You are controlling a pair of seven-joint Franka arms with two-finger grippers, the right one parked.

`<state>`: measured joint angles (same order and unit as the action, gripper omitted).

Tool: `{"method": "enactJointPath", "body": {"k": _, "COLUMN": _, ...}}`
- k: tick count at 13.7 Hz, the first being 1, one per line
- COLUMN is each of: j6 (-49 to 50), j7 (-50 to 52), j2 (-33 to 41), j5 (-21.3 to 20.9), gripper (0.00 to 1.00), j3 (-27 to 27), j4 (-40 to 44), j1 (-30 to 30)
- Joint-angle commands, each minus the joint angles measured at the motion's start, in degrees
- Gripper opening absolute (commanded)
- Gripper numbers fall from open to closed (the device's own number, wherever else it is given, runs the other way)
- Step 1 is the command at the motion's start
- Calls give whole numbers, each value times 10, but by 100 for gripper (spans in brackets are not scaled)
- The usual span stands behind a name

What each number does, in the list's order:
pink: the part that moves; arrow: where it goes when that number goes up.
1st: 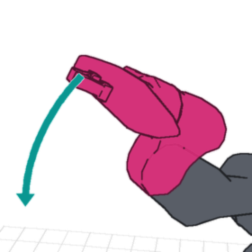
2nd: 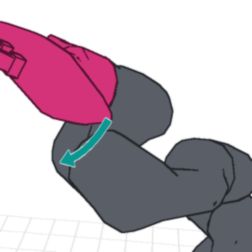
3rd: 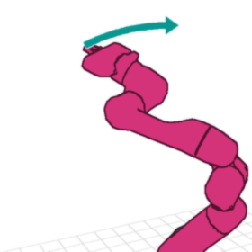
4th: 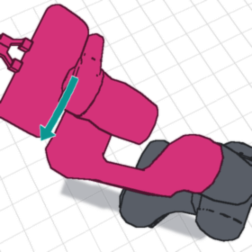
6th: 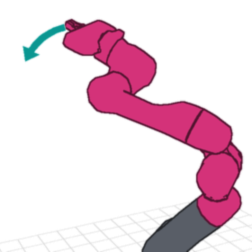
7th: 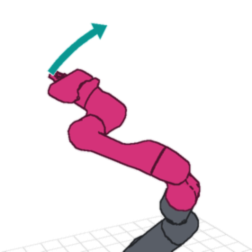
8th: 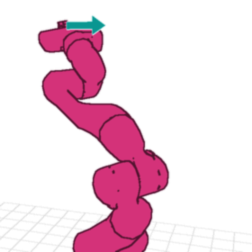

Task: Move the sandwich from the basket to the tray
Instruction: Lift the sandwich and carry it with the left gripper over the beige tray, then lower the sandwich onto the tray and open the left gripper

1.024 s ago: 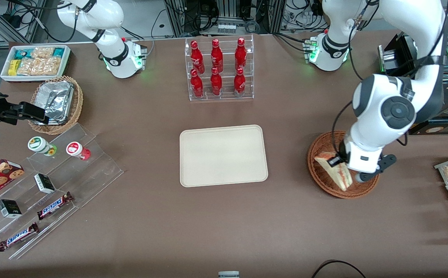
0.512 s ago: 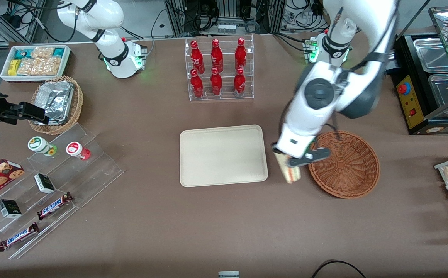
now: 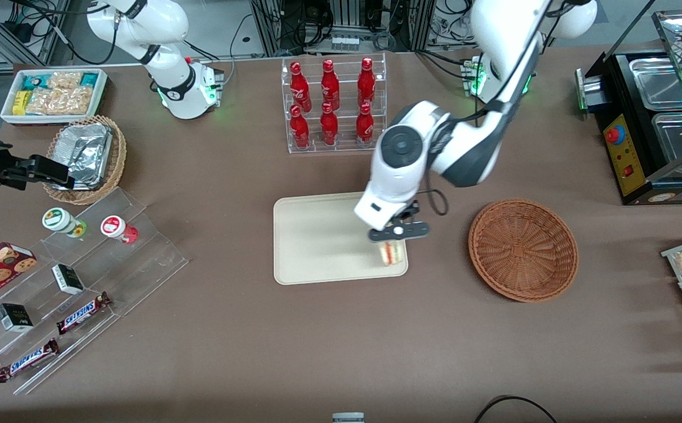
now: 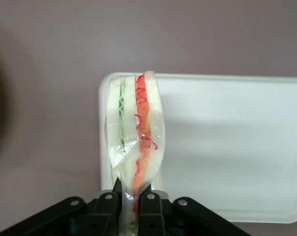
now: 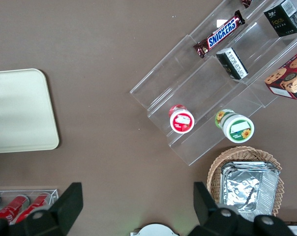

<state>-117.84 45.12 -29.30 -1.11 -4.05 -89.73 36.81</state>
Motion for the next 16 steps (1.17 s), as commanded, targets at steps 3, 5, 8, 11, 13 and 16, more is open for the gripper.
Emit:
{"method": "enactJointPath", "body": {"k": 3, "j6": -37, "j7": 9, "j2": -73, "j5": 1, "gripper": 0, "j3": -14, "j4": 42, "j1": 43}}
{"method": "enactJointPath", "body": {"k": 5, "j6": -56, "j7": 8, "j2": -88, "j5": 0, "gripper": 0, "j3": -14, "j4": 39, "j1": 48}}
{"method": "enactJointPath", "body": {"k": 8, "j6": -59, "j7": 9, "j2": -94, "j5": 4, "gripper": 1, "j3": -15, "j4": 37, "j1": 63}}
{"method": "enactJointPath", "body": {"k": 11, "j6": -57, "j7": 10, "j2": -100, "j5": 4, "gripper": 1, "j3": -16, "j4": 34, "j1": 73}}
{"method": "enactJointPath", "body": {"k": 13, "j6": -59, "j7": 10, "j2": -107, "j5": 4, "gripper": 2, "j3": -16, "j4": 32, "j1": 77}}
{"method": "enactJointPath", "body": {"k": 16, "j6": -67, "j7": 10, "j2": -109, "j5": 5, "gripper": 3, "j3": -15, "j4": 33, "j1": 78}}
